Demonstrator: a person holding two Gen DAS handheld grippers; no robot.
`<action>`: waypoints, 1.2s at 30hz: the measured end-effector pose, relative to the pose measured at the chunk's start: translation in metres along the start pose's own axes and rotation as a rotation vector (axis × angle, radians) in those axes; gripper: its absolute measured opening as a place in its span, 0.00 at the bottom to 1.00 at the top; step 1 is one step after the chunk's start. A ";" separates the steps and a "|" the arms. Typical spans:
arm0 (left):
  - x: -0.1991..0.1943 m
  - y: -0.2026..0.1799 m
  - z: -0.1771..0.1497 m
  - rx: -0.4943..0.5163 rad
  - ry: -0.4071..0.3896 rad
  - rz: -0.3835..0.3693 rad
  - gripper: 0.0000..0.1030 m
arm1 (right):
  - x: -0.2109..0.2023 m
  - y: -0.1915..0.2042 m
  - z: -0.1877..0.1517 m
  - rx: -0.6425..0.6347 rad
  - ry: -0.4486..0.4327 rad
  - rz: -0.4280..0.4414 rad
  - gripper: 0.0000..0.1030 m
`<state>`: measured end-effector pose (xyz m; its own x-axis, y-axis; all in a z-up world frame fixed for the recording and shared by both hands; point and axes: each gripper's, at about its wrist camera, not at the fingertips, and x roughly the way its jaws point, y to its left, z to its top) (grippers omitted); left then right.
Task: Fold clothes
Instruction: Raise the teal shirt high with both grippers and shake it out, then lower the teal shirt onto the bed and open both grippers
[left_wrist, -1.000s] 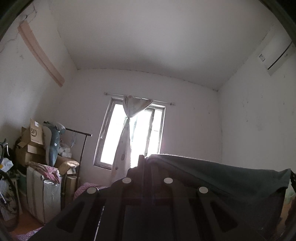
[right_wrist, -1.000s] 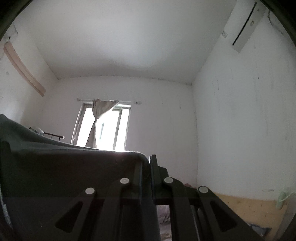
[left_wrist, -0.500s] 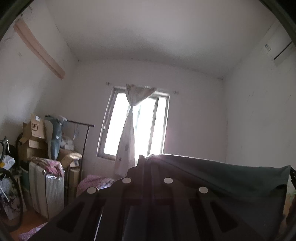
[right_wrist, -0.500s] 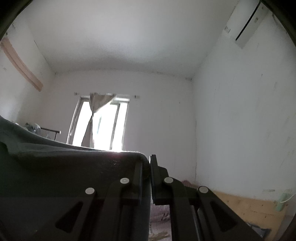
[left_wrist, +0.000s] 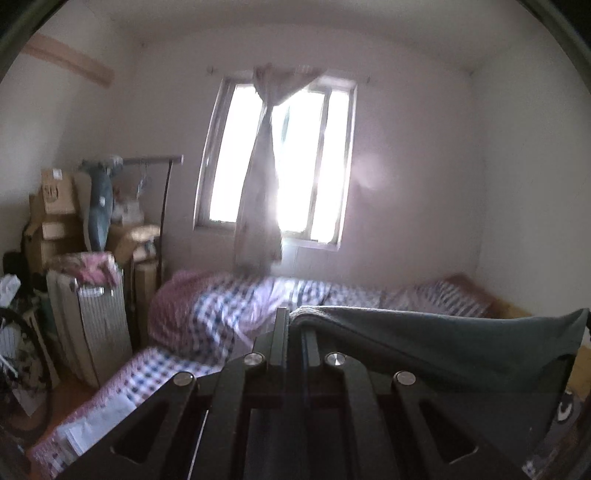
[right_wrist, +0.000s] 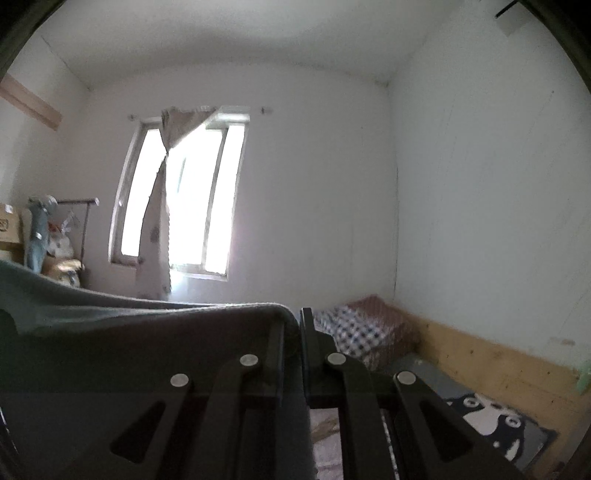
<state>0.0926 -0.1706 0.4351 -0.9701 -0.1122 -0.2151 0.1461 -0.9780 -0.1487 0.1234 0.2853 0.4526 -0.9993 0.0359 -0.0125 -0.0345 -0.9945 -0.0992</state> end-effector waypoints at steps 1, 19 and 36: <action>0.020 -0.002 -0.005 -0.006 0.018 0.005 0.04 | 0.018 0.002 -0.007 -0.001 0.021 -0.004 0.06; 0.348 0.021 -0.162 0.016 0.376 0.130 0.04 | 0.341 0.055 -0.198 -0.121 0.432 -0.014 0.06; 0.479 0.049 -0.305 0.026 0.515 0.141 0.42 | 0.474 0.104 -0.370 -0.162 0.646 -0.014 0.58</action>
<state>-0.3055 -0.2189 0.0309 -0.7199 -0.1481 -0.6780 0.2569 -0.9644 -0.0621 -0.3481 0.2356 0.0685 -0.7864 0.1509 -0.5990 0.0058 -0.9679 -0.2514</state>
